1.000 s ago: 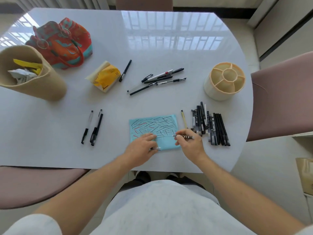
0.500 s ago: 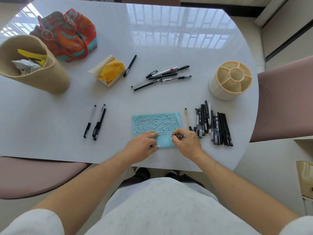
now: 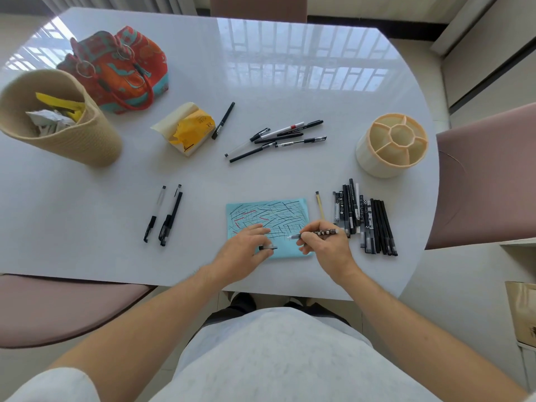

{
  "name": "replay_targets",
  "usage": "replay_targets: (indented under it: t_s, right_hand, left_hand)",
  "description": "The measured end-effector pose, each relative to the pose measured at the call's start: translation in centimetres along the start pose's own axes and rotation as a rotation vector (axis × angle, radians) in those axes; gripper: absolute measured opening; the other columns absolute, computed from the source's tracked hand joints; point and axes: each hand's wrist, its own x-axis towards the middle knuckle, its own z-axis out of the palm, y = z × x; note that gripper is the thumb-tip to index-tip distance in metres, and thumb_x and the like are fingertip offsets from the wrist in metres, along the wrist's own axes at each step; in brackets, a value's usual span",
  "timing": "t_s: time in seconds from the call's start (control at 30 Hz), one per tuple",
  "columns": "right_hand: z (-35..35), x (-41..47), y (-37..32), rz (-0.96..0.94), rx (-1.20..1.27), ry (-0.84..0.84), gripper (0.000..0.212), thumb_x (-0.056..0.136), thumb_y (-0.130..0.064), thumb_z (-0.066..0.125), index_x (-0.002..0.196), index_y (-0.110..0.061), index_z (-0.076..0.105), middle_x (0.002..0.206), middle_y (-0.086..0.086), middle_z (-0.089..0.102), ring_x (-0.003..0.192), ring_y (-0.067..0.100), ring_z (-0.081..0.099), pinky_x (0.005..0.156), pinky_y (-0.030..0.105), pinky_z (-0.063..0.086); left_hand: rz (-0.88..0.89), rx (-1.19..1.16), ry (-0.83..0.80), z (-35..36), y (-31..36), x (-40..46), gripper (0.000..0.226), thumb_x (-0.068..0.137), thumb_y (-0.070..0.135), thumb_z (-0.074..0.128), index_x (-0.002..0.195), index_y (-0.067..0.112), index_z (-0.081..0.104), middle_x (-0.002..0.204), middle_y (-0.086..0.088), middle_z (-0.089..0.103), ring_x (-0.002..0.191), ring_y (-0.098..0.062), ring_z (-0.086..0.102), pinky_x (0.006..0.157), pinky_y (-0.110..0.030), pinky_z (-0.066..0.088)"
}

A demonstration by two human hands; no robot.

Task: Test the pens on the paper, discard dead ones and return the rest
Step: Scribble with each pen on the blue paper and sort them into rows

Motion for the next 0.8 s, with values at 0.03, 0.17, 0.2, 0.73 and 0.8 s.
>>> replay_targets:
  t_s: [0.03,0.17,0.2,0.73,0.8]
  right_hand:
    - [0.1,-0.3,-0.2,0.002,0.02,-0.025,0.013,0.089,0.009,0.063,0.084,-0.001,0.07,0.071,0.018,0.072,0.065,0.026,0.068,0.065,0.04,0.058]
    - [0.7,-0.8,-0.6,0.002,0.037,-0.069,0.009,0.09,0.009,0.065,0.088,0.001,0.07,0.076,0.02,0.073,0.073,0.027,0.071,0.068,0.041,0.061]
    - [0.7,-0.8,-0.7,0.002,0.041,-0.076,0.008,0.09,0.008,0.065,0.089,0.001,0.07,0.078,0.021,0.073,0.073,0.026,0.072,0.069,0.042,0.061]
    - [1.4,0.5,0.0,0.052,0.065,-0.044,0.018,0.101,-0.017,0.064,0.096,0.0,0.07,0.076,0.006,0.075,0.067,0.018,0.069,0.069,0.036,0.063]
    - [0.5,2.1,-1.0,0.049,0.067,0.0,0.014,0.102,-0.014,0.062,0.096,-0.003,0.068,0.073,0.001,0.071,0.066,0.014,0.065,0.064,0.032,0.062]
  left_hand:
    - [0.004,-0.005,0.009,-0.2,0.2,0.0,0.011,0.095,0.041,0.061,0.089,0.032,0.066,0.143,0.013,0.053,0.142,-0.003,0.032,0.113,-0.025,0.029]
    - [0.022,-0.016,0.031,-0.9,1.1,-0.1,0.011,0.095,0.041,0.061,0.084,0.039,0.058,0.14,0.012,0.055,0.136,-0.005,0.039,0.11,-0.024,0.031]
    - [0.021,-0.02,0.037,-1.0,1.3,0.0,0.013,0.095,0.041,0.061,0.083,0.038,0.058,0.139,0.013,0.056,0.134,-0.005,0.041,0.108,-0.023,0.031]
    - [-0.057,-0.098,-0.024,-1.6,4.1,1.6,0.02,0.092,0.039,0.062,0.075,0.027,0.06,0.07,0.012,0.068,0.067,-0.003,0.062,0.065,-0.033,0.052]
    - [-0.065,-0.095,0.006,-2.0,4.1,2.1,0.013,0.089,0.044,0.065,0.092,0.031,0.067,0.082,0.014,0.069,0.079,-0.005,0.062,0.072,-0.033,0.052]
